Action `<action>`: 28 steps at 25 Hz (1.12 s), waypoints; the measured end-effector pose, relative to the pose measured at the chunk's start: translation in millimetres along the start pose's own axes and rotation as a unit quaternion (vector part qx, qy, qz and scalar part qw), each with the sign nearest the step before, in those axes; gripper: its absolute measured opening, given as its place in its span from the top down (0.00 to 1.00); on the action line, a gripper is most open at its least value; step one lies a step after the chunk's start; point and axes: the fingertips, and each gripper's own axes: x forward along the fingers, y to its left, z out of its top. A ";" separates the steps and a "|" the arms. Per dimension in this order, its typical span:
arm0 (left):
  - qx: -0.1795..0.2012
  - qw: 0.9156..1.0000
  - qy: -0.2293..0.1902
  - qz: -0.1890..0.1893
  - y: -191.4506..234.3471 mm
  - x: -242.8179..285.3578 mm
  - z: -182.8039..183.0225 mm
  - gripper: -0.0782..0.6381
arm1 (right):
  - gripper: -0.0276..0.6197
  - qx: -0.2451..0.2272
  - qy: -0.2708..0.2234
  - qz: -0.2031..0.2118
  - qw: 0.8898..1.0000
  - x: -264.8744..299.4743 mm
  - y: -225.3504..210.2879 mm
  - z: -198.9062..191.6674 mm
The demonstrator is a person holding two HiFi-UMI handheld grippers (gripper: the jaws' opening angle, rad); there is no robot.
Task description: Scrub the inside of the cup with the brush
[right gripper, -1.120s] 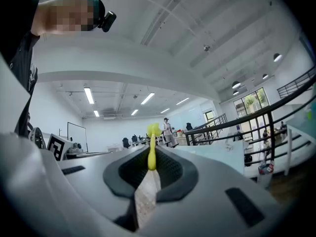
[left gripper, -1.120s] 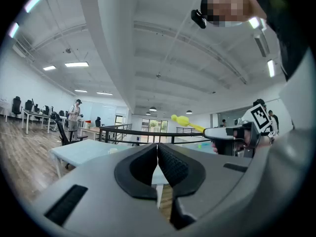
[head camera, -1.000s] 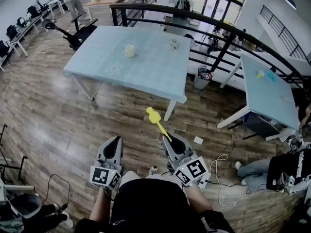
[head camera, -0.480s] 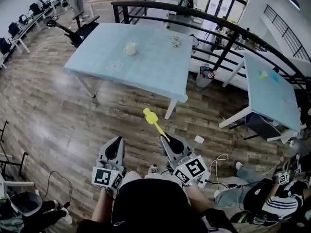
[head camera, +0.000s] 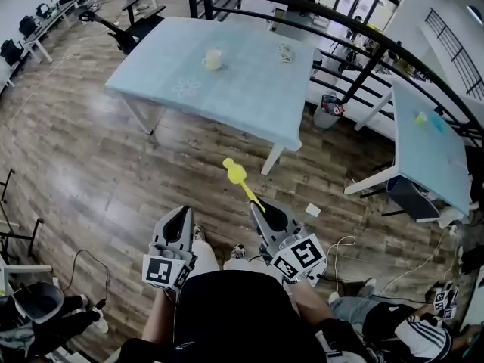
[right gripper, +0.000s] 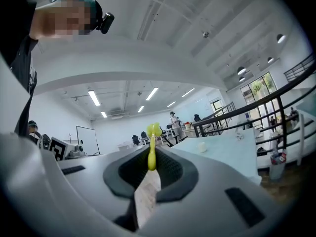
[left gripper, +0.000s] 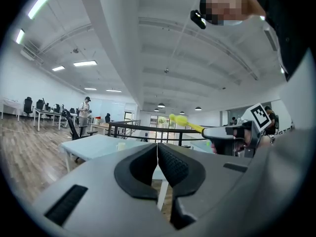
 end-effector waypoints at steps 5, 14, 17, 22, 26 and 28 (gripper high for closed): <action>0.003 1.000 -0.009 -0.010 7.7 10.6 4.7 0.87 | 0.90 -0.002 0.004 0.001 1.000 11.1 -0.1 1.6; -0.004 0.999 -0.018 -0.041 41.0 45.2 12.0 0.87 | 0.90 -0.011 0.005 -0.027 1.000 45.1 -11.8 9.8; -0.015 0.999 -0.021 -0.047 58.9 59.9 14.1 0.87 | 0.90 -0.013 0.012 -0.032 0.999 65.0 -12.6 9.8; -0.025 0.998 -0.023 -0.062 95.6 87.6 12.1 0.87 | 0.90 -0.020 0.027 -0.039 0.999 110.9 -17.0 7.2; -0.035 0.997 -0.027 -0.064 129.8 108.8 16.0 0.87 | 0.90 -0.025 0.033 -0.040 0.998 153.5 -22.2 10.0; -0.036 0.996 -0.031 -0.071 145.0 116.8 22.8 0.87 | 0.90 -0.027 0.035 -0.040 0.998 173.4 -21.2 10.9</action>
